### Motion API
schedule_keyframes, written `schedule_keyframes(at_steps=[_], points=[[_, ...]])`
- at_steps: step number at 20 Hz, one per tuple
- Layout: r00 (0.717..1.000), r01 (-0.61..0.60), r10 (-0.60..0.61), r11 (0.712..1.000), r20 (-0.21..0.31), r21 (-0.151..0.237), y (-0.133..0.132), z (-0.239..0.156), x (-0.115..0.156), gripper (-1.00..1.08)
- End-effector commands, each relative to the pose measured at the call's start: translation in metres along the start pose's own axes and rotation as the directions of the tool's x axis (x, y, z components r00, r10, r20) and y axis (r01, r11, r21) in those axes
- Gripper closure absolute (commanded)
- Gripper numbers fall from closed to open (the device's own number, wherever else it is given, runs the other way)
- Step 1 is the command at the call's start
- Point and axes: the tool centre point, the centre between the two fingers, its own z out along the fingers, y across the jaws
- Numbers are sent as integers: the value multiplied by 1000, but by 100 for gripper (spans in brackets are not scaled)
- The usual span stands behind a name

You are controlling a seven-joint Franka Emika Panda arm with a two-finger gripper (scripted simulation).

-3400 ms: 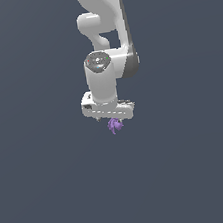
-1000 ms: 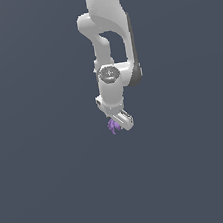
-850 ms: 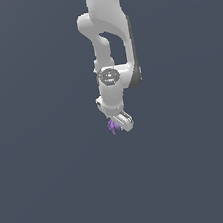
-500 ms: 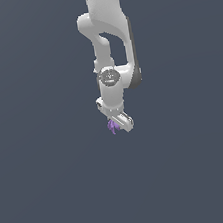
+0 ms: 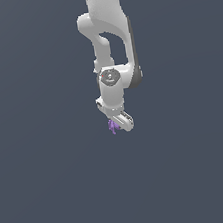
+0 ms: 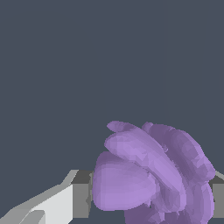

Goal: Pick up the object and move it to a goal position.

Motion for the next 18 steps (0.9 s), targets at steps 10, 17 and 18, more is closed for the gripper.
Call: schedule_keyframes(at_steps=[10,17,18], points=[[1000,0,0,1000,-1,0,-22,-56,-13,108],[1000,-1,1,1000,-2,-2,-48,-122,-27,108],[1000,-1,1,1000,-2,-2,-52,-131,-29,108]])
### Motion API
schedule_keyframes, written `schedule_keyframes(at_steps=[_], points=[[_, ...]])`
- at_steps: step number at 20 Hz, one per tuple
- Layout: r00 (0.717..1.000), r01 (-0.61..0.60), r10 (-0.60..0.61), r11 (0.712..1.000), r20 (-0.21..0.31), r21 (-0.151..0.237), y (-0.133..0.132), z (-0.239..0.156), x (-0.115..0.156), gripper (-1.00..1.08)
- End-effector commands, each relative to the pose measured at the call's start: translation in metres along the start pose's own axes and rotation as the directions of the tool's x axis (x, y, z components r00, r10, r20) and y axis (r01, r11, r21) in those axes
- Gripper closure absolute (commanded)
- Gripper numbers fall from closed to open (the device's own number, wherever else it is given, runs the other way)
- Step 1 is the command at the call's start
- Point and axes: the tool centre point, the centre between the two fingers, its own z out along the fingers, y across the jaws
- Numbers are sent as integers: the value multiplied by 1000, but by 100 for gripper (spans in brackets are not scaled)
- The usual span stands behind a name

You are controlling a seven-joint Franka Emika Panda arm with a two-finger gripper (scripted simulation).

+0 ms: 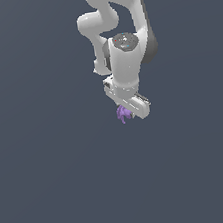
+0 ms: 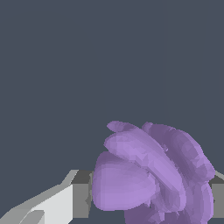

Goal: Pick up the object and move it to a goal position.

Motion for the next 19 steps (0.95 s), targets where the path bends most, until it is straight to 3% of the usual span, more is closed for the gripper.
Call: schedule_keyframes(at_steps=[1,10,19], points=[[1000,0,0,1000,0,-1,-9,-25,-5,108],[1000,0,0,1000,0,-1,-35,-84,-18,108],[1000,1,-1,1000,2,0,-45,-101,-21,108]])
